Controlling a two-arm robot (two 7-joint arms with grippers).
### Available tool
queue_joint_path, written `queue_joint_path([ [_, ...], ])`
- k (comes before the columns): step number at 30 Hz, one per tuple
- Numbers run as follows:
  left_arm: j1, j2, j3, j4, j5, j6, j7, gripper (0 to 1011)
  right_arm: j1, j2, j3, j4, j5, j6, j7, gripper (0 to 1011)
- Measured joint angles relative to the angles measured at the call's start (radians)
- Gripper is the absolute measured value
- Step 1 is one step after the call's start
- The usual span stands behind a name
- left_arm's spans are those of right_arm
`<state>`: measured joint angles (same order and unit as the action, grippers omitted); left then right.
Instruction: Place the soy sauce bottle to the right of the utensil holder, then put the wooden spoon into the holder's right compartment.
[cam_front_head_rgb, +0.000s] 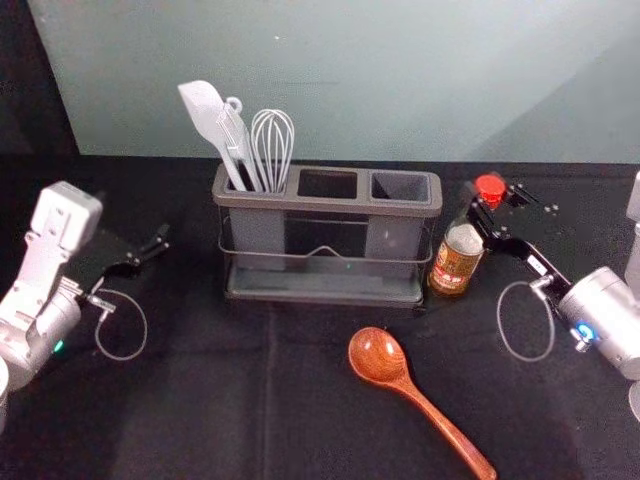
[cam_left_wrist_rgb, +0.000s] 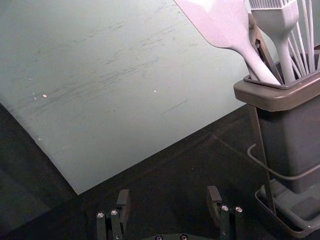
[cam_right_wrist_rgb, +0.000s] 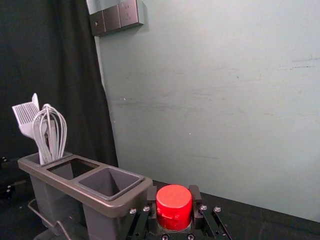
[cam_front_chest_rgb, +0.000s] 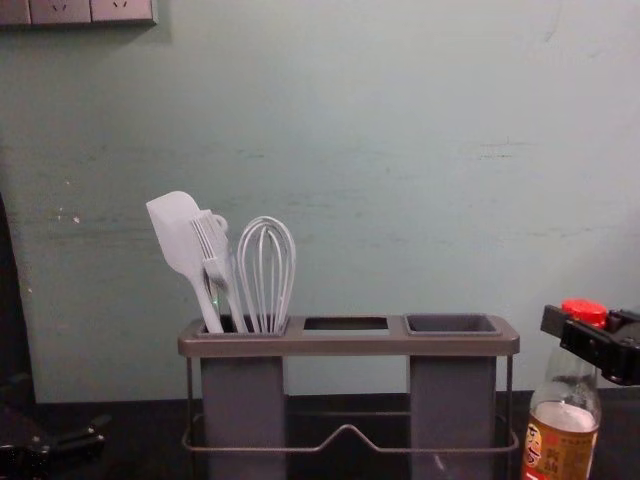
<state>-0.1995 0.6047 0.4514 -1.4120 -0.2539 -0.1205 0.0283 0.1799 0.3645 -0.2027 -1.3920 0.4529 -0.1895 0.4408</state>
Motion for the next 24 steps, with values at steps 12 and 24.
queue_joint_path([
  [12, 0.000, 0.000, 0.000, 0.000, 0.000, 0.000, 0.000, 1005, 0.013, -0.014, -0.006, 0.020, -0.009, -0.004, 0.000, 395],
  [24, 0.000, 0.000, 0.000, 0.000, 0.000, 0.000, 0.000, 1005, -0.027, 0.003, 0.031, -0.085, -0.010, -0.012, -0.020, 778],
])
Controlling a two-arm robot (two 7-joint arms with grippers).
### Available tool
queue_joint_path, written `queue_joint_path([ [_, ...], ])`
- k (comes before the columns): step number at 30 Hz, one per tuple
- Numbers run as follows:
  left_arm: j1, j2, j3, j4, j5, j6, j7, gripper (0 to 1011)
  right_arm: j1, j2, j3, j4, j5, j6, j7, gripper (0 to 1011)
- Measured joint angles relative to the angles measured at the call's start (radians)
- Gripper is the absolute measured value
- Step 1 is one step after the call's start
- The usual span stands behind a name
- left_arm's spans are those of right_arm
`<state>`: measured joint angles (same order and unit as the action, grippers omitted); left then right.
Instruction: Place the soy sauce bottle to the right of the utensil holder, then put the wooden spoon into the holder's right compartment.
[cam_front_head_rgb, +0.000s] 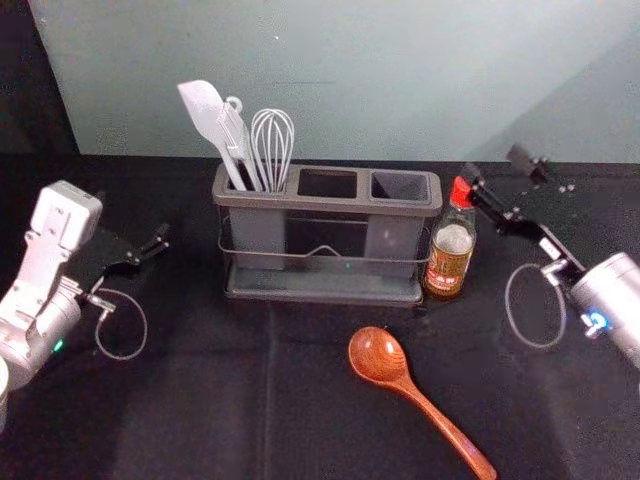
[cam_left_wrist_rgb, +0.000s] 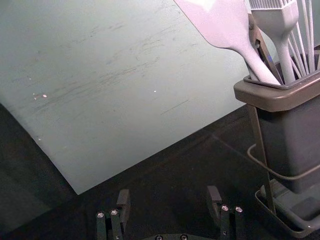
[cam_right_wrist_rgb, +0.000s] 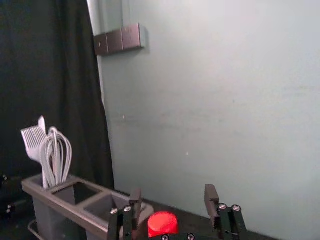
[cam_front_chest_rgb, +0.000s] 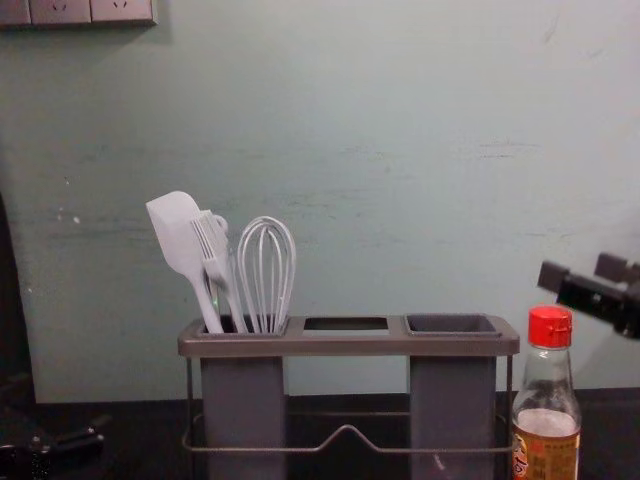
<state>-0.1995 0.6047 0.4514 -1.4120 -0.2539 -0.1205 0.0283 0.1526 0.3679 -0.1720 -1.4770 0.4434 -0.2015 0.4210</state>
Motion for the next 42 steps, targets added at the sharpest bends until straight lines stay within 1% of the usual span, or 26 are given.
queue_joint_path([
  [1, 0.000, 0.000, 0.000, 0.000, 0.000, 0.000, 0.000, 1005, -0.006, 0.004, 0.004, -0.013, 0.001, 0.000, -0.002, 778],
  [3, 0.000, 0.000, 0.000, 0.000, 0.000, 0.000, 0.000, 1005, -0.016, 0.009, 0.009, -0.034, 0.001, 0.001, -0.003, 855],
  [4, 0.000, 0.000, 0.000, 0.000, 0.000, 0.000, 0.000, 1005, -0.029, 0.016, 0.015, -0.057, 0.002, 0.004, -0.004, 893],
  [5, 0.000, 0.000, 0.000, 0.000, 0.000, 0.000, 0.000, 1005, -0.036, 0.020, 0.018, -0.070, 0.002, 0.007, -0.005, 906],
  [6, 0.000, 0.000, 0.000, 0.000, 0.000, 0.000, 0.000, 1005, -0.049, 0.028, 0.024, -0.093, 0.002, 0.012, -0.009, 951],
  [9, 0.000, 0.000, 0.000, 0.000, 0.000, 0.000, 0.000, 1005, -0.067, 0.037, 0.030, -0.124, 0.002, 0.018, -0.010, 998],
  [13, 0.000, 0.000, 0.000, 0.000, 0.000, 0.000, 0.000, 1005, -0.107, 0.056, 0.034, -0.185, 0.005, 0.022, 0.000, 1002],
  [16, 0.000, 0.000, 0.000, 0.000, 0.000, 0.000, 0.000, 1005, -0.124, 0.064, 0.028, -0.208, 0.006, 0.021, 0.010, 1003],
  [20, 0.000, 0.000, 0.000, 0.000, 0.000, 0.000, 0.000, 1005, -0.150, 0.075, 0.007, -0.247, 0.006, 0.021, 0.028, 1003],
  [23, 0.000, 0.000, 0.000, 0.000, 0.000, 0.000, 0.000, 1005, -0.158, 0.081, -0.007, -0.260, 0.004, 0.024, 0.036, 1003],
  [25, 0.000, 0.000, 0.000, 0.000, 0.000, 0.000, 0.000, 1005, -0.166, 0.088, -0.030, -0.272, 0.000, 0.035, 0.043, 1002],
  [26, 0.000, 0.000, 0.000, 0.000, 0.000, 0.000, 0.000, 1005, -0.166, 0.088, -0.030, -0.272, 0.000, 0.035, 0.043, 1003],
  [28, 0.000, 0.000, 0.000, 0.000, 0.000, 0.000, 0.000, 1005, -0.168, 0.094, -0.047, -0.277, -0.006, 0.053, 0.044, 1003],
  [29, 0.000, 0.000, 0.000, 0.000, 0.000, 0.000, 0.000, 1005, -0.168, 0.100, -0.060, -0.280, -0.015, 0.072, 0.044, 1003],
  [33, 0.000, 0.000, 0.000, 0.000, 0.000, 0.000, 0.000, 1005, -0.162, 0.118, -0.090, -0.285, -0.040, 0.122, 0.042, 1003],
  [35, 0.000, 0.000, 0.000, 0.000, 0.000, 0.000, 0.000, 1005, -0.154, 0.134, -0.113, -0.289, -0.062, 0.164, 0.036, 1003],
  [36, 0.000, 0.000, 0.000, 0.000, 0.000, 0.000, 0.000, 1005, -0.147, 0.147, -0.133, -0.293, -0.085, 0.202, 0.030, 1003],
  [37, 0.000, 0.000, 0.000, 0.000, 0.000, 0.000, 0.000, 1005, -0.144, 0.153, -0.142, -0.295, -0.096, 0.221, 0.027, 1003],
  [38, 0.000, 0.000, 0.000, 0.000, 0.000, 0.000, 0.000, 1005, -0.137, 0.164, -0.158, -0.297, -0.117, 0.256, 0.022, 1003],
  [40, 0.000, 0.000, 0.000, 0.000, 0.000, 0.000, 0.000, 1005, -0.129, 0.173, -0.178, -0.298, -0.136, 0.292, 0.021, 1003],
  [41, 0.000, 0.000, 0.000, 0.000, 0.000, 0.000, 0.000, 1005, -0.121, 0.181, -0.194, -0.298, -0.151, 0.321, 0.022, 1003],
  [42, 0.000, 0.000, 0.000, 0.000, 0.000, 0.000, 0.000, 1005, -0.117, 0.185, -0.201, -0.296, -0.157, 0.333, 0.023, 1003],
])
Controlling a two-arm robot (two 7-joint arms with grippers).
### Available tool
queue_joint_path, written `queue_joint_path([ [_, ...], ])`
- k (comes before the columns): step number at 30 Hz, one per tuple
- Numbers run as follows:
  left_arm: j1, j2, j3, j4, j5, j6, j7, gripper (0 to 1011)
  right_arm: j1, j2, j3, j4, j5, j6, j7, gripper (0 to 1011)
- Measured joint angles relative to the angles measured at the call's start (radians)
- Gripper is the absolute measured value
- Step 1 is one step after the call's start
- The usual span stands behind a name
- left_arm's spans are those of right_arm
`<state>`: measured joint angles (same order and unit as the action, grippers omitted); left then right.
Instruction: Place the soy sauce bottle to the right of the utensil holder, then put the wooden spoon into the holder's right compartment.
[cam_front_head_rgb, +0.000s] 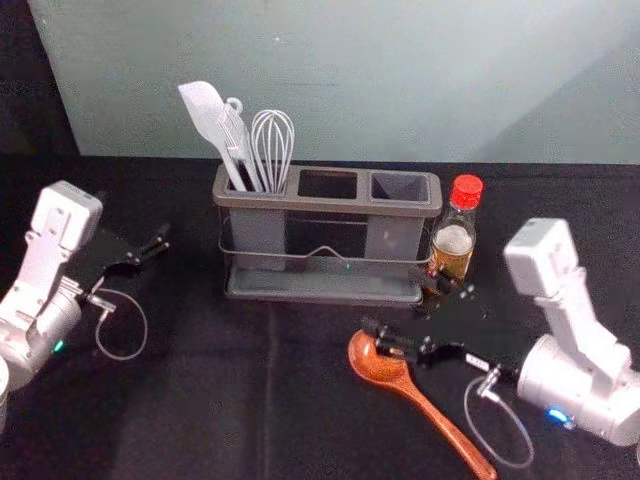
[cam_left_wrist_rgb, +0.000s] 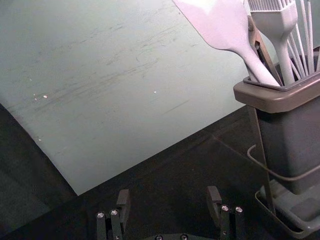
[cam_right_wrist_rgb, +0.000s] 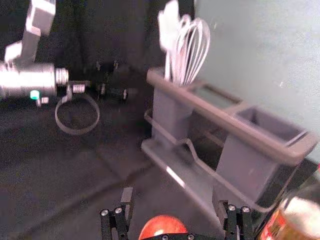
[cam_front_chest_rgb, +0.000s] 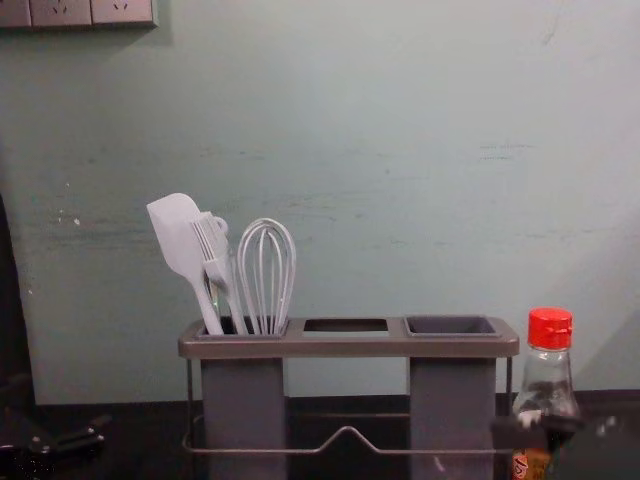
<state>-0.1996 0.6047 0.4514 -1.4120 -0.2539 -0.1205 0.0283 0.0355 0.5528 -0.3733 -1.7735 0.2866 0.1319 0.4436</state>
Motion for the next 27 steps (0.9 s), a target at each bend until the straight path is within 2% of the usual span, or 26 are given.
queue_joint_path([
  [3, 0.000, 0.000, 0.000, 0.000, 0.000, 0.000, 0.000, 1005, 0.008, 0.005, -0.019, 0.008, -0.010, 0.026, 0.007, 1003],
  [6, 0.000, 0.000, 0.000, 0.000, 0.000, 0.000, 0.000, 1005, 0.009, 0.006, -0.025, 0.016, -0.010, 0.018, 0.018, 1003],
  [23, 0.000, 0.000, 0.000, 0.000, 0.000, 0.000, 0.000, 1005, 0.010, 0.005, -0.024, 0.017, -0.009, 0.019, 0.018, 1003],
  [27, 0.000, 0.000, 0.000, 0.000, 0.000, 0.000, 0.000, 1005, 0.010, 0.008, -0.024, 0.025, 0.012, -0.002, 0.042, 1003],
])
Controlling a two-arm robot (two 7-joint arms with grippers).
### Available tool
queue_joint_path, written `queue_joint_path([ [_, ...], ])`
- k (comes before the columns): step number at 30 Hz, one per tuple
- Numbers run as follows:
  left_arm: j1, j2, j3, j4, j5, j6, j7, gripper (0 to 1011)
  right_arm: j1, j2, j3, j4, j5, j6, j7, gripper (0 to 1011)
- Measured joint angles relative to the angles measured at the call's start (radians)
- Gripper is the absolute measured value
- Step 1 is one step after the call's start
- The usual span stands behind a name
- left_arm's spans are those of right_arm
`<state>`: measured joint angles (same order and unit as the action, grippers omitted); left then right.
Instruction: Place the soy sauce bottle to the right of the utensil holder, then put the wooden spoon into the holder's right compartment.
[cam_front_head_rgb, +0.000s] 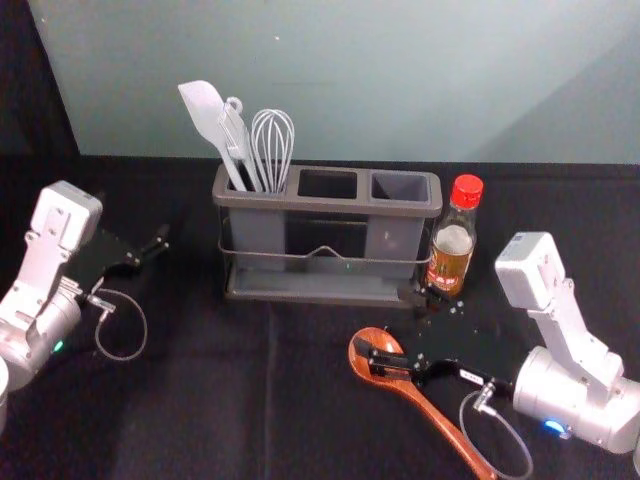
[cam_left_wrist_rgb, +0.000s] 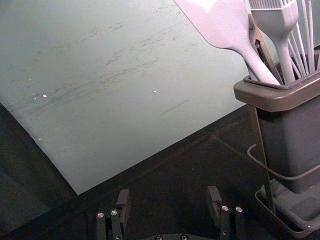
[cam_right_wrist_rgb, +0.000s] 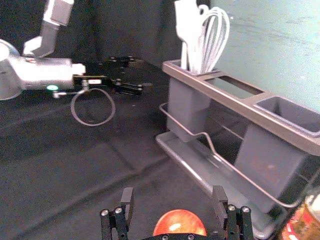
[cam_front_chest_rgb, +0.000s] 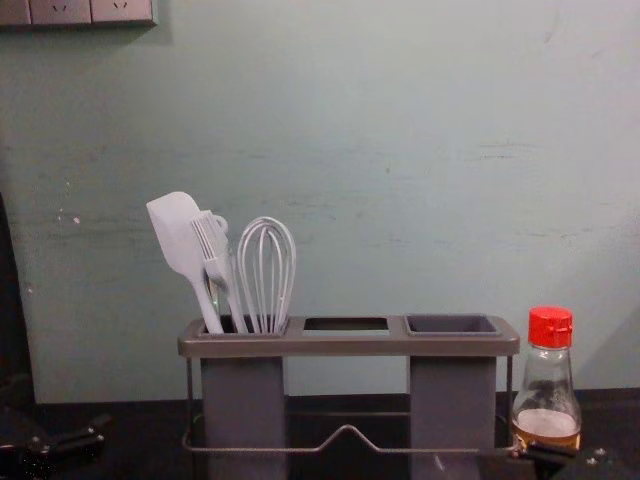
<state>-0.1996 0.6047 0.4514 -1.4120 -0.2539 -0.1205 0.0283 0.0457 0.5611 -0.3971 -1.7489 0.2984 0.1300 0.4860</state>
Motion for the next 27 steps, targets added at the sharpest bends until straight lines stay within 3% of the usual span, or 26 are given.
queue_joint_path([
  [3, 0.000, 0.000, 0.000, 0.000, 0.000, 0.000, 0.000, 1005, 0.002, 0.010, -0.007, 0.000, 0.015, -0.001, 0.020, 1003],
  [6, 0.000, 0.000, 0.000, 0.000, 0.000, 0.000, 0.000, 1005, 0.009, 0.021, -0.020, -0.010, 0.016, 0.038, 0.023, 1003],
  [10, 0.000, 0.000, 0.000, 0.000, 0.000, 0.000, 0.000, 1005, 0.025, 0.032, -0.045, -0.036, -0.001, 0.128, 0.002, 1003],
  [13, 0.000, 0.000, 0.000, 0.000, 0.000, 0.000, 0.000, 1005, 0.048, 0.035, -0.069, -0.056, -0.027, 0.234, -0.024, 1003],
  [14, 0.000, 0.000, 0.000, 0.000, 0.000, 0.000, 0.000, 1005, 0.063, 0.033, -0.079, -0.061, -0.034, 0.301, -0.032, 1003],
  [16, 0.000, 0.000, 0.000, 0.000, 0.000, 0.000, 0.000, 1005, 0.081, 0.027, -0.089, -0.063, -0.038, 0.365, -0.037, 1003],
  [17, 0.000, 0.000, 0.000, 0.000, 0.000, 0.000, 0.000, 1005, 0.096, 0.021, -0.096, -0.063, -0.041, 0.423, -0.041, 1003],
  [21, 0.000, 0.000, 0.000, 0.000, 0.000, 0.000, 0.000, 1005, 0.118, 0.001, -0.103, -0.059, -0.051, 0.521, -0.061, 1003],
  [27, 0.000, 0.000, 0.000, 0.000, 0.000, 0.000, 0.000, 1005, 0.129, -0.036, -0.105, -0.052, -0.082, 0.595, -0.100, 1003],
])
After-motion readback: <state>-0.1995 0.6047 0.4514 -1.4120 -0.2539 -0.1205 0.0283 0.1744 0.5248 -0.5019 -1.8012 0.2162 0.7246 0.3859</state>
